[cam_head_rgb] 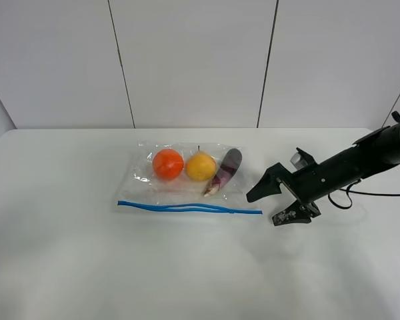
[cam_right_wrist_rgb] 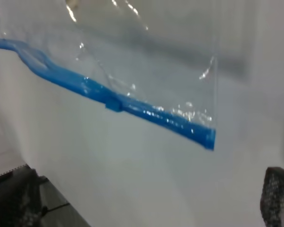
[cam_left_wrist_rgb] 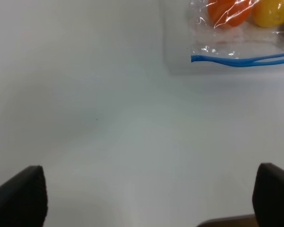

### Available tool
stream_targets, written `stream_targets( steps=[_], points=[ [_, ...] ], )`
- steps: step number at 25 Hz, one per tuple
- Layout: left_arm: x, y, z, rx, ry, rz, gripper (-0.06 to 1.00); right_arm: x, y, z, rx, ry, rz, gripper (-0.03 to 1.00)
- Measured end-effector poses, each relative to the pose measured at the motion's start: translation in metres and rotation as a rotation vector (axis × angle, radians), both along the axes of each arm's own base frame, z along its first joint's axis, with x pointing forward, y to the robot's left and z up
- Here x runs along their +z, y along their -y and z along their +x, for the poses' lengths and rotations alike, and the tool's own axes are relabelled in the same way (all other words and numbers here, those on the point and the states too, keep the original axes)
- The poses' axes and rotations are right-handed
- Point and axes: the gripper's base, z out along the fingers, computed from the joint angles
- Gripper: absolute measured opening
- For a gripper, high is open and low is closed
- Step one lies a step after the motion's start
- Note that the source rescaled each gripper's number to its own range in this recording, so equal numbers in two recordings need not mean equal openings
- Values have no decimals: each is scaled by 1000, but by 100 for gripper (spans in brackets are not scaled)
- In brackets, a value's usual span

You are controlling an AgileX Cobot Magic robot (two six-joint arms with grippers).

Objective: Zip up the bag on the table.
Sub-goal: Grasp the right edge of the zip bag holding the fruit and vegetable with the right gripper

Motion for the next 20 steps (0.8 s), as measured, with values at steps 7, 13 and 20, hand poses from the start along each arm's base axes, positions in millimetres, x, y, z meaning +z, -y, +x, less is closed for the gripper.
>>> stream_targets(
  steps=[7,13,20],
  points=[
    [0,0,0,0,0,0,100,-18,-6,6,-36,25,80,99],
    [0,0,0,0,0,0,100,-27,-11,8,-38,34,113,84],
    [0,0,0,0,0,0,100,-27,-12,9,-51,50,127,64]
  ],
)
